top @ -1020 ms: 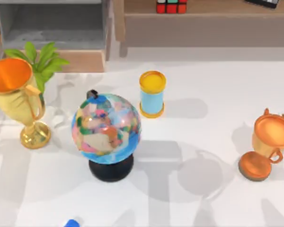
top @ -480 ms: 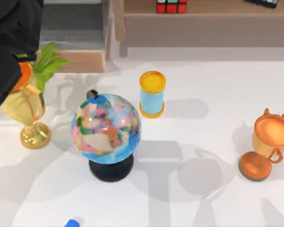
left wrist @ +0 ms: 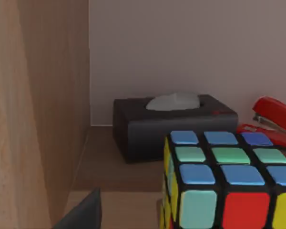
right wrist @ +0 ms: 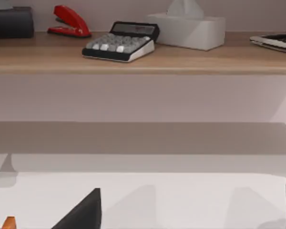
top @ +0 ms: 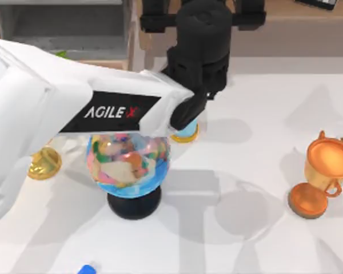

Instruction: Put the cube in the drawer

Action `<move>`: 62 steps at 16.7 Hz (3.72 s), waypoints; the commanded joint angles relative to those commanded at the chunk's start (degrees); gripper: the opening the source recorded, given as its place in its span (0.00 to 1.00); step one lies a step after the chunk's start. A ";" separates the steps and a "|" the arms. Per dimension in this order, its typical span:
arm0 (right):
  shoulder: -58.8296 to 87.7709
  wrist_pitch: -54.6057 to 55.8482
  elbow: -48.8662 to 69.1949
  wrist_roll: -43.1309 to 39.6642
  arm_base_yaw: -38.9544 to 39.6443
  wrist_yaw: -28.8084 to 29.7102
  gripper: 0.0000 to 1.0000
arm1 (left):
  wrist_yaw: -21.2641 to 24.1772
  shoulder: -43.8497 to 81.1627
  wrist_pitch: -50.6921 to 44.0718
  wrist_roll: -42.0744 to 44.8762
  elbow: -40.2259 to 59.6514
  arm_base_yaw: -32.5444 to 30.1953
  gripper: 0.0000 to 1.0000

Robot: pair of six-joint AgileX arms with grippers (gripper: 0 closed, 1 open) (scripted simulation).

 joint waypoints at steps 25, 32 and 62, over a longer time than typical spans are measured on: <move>0.00 0.00 0.00 0.00 0.00 0.00 1.00 | 1.97 18.15 -5.92 -0.32 20.14 3.38 1.00; 0.00 0.00 0.00 0.00 0.00 0.00 1.00 | 1.97 18.15 -5.92 -0.32 20.14 3.38 0.62; 0.00 0.00 0.00 0.00 0.00 0.00 1.00 | 0.50 12.77 -6.33 -0.14 15.34 1.79 0.00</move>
